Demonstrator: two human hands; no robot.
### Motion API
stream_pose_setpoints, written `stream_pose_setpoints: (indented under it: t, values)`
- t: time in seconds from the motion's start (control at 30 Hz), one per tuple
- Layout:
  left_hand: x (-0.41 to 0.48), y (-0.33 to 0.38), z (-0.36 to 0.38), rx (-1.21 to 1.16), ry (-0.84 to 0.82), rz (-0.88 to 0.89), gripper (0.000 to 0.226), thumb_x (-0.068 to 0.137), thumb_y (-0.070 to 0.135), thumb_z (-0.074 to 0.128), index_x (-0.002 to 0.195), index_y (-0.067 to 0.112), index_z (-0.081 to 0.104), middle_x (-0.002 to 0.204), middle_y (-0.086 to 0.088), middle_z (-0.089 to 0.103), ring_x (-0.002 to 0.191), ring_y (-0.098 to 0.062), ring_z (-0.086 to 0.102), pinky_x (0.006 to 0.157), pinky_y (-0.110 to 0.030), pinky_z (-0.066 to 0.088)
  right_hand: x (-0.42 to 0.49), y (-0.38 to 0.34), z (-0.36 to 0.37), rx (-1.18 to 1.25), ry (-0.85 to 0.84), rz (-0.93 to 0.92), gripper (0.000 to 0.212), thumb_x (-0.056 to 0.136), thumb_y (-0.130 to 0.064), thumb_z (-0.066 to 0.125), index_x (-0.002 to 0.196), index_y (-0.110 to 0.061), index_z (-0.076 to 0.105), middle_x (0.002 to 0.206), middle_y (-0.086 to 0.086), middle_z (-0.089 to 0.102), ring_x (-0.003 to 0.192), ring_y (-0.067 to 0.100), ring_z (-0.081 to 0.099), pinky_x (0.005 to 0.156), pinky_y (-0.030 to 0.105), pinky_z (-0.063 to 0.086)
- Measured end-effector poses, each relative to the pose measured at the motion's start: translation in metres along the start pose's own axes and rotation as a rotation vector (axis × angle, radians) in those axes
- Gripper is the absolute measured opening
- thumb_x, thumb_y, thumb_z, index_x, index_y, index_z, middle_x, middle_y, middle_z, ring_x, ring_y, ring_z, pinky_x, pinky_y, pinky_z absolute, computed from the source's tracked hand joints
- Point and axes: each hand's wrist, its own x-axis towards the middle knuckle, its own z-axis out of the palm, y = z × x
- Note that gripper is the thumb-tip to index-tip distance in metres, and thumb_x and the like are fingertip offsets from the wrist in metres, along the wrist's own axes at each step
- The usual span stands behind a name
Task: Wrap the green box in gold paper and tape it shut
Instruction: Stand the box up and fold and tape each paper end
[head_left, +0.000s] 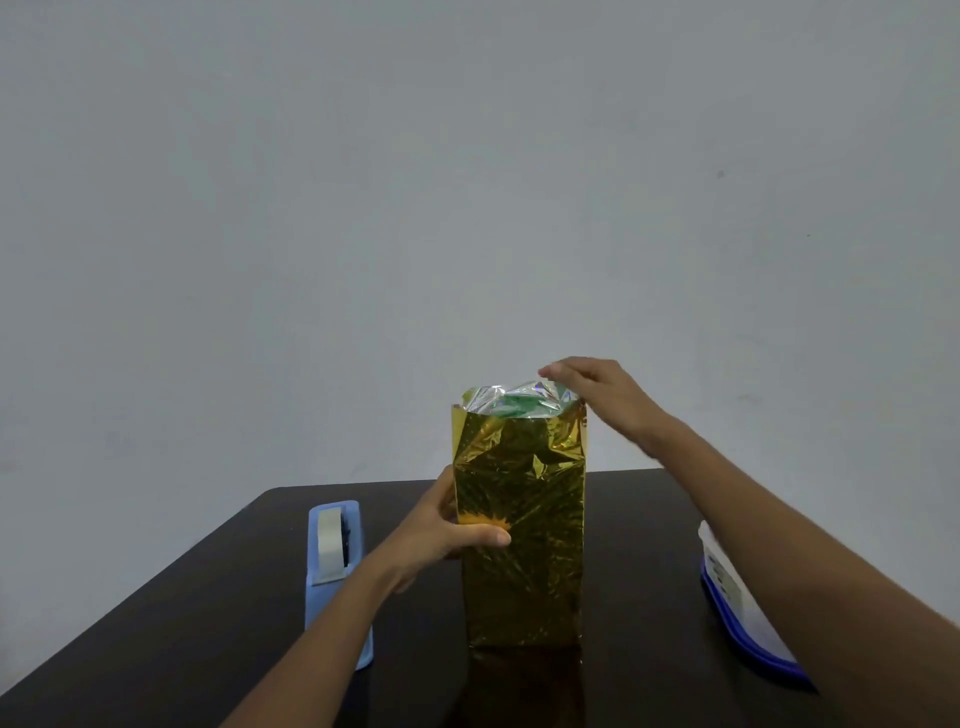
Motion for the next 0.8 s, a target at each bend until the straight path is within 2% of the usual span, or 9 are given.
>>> stream_pose_setpoints:
  t: [0.1,0.27,0.37,0.43,0.53,0.6,0.67,0.77,0.8]
  values:
    - [0.001,-0.001,0.000,0.007,0.003,-0.004,0.063,0.069,0.013,0.081,0.111,0.038,0.041,0.113,0.013,0.051,0.101,-0.003,0.051,0.075,-0.018,0.046,0.011,-0.009,-0.004,-0.415,0.027,0.172,0.056,0.086,-0.058,0.051,0.112,-0.009,0.059,0.108,0.008,0.064,0.092,0.024,0.062,0.080,0.035,0.045]
    - [0.002,-0.001,-0.001,0.019,0.009,-0.015,0.063,0.076,0.006,0.073,0.120,0.033,0.037,0.110,0.013,0.052,0.096,-0.001,0.052,0.067,-0.014,0.045,0.022,-0.029,0.004,-0.500,-0.038,0.193,0.019,0.076,-0.013,0.074,0.090,0.000,0.073,0.070,0.008,0.064,0.057,0.019,0.059,0.052,0.024,0.051]
    - [0.003,-0.002,-0.002,0.024,0.011,-0.023,0.065,0.075,0.010,0.075,0.122,0.034,0.037,0.113,0.013,0.053,0.099,-0.002,0.053,0.068,-0.016,0.044,0.029,-0.035,0.002,-0.508,0.144,0.041,0.009,0.073,-0.011,0.077,0.081,-0.007,0.076,0.079,0.009,0.070,0.069,0.021,0.063,0.053,0.023,0.046]
    - [0.004,-0.004,-0.002,0.014,0.014,-0.027,0.066,0.074,0.011,0.075,0.121,0.036,0.037,0.114,0.013,0.054,0.101,-0.002,0.053,0.069,-0.018,0.044,0.029,-0.039,-0.001,-0.408,0.231,-0.034,0.020,0.075,-0.026,0.078,0.086,-0.010,0.073,0.082,0.005,0.068,0.078,0.020,0.063,0.066,0.028,0.050]
    - [0.006,-0.005,-0.002,-0.006,0.015,-0.028,0.069,0.073,0.012,0.076,0.123,0.036,0.036,0.118,0.010,0.054,0.107,-0.008,0.053,0.072,-0.021,0.045,0.032,-0.038,-0.001,-0.512,0.018,0.030,0.047,0.068,-0.040,0.081,0.105,-0.016,0.066,0.096,-0.002,0.059,0.090,0.018,0.056,0.080,0.033,0.050]
    - [0.006,-0.006,-0.002,-0.012,0.011,-0.031,0.069,0.073,0.012,0.077,0.123,0.036,0.037,0.119,0.008,0.055,0.109,-0.010,0.053,0.074,-0.023,0.046,0.033,-0.034,0.003,-0.652,-0.088,0.055,0.032,0.071,-0.022,0.081,0.100,-0.013,0.070,0.098,0.003,0.066,0.083,0.018,0.056,0.066,0.027,0.049]
    - [0.006,-0.008,-0.003,-0.006,0.018,-0.030,0.068,0.073,0.012,0.077,0.123,0.036,0.038,0.118,0.009,0.055,0.107,-0.008,0.053,0.073,-0.024,0.047,0.031,-0.037,0.003,-0.451,0.021,-0.007,0.017,0.076,-0.007,0.075,0.093,-0.007,0.073,0.092,0.011,0.070,0.072,0.019,0.060,0.059,0.025,0.049]
    - [0.007,-0.009,-0.004,-0.007,0.028,-0.040,0.068,0.072,0.014,0.079,0.123,0.036,0.039,0.119,0.008,0.055,0.111,-0.014,0.053,0.076,-0.030,0.048,0.019,-0.047,-0.010,0.436,0.214,-0.012,0.017,0.085,-0.012,0.067,0.101,-0.006,0.066,0.090,0.008,0.066,0.072,0.017,0.062,0.066,0.024,0.056]
    - [0.008,-0.009,-0.004,-0.006,0.026,-0.042,0.070,0.071,0.016,0.080,0.125,0.035,0.039,0.121,0.007,0.054,0.114,-0.016,0.052,0.077,-0.030,0.048,0.015,-0.043,-0.015,0.562,0.294,-0.006,0.013,0.088,-0.017,0.065,0.099,-0.011,0.065,0.093,0.004,0.066,0.078,0.016,0.063,0.071,0.026,0.057]
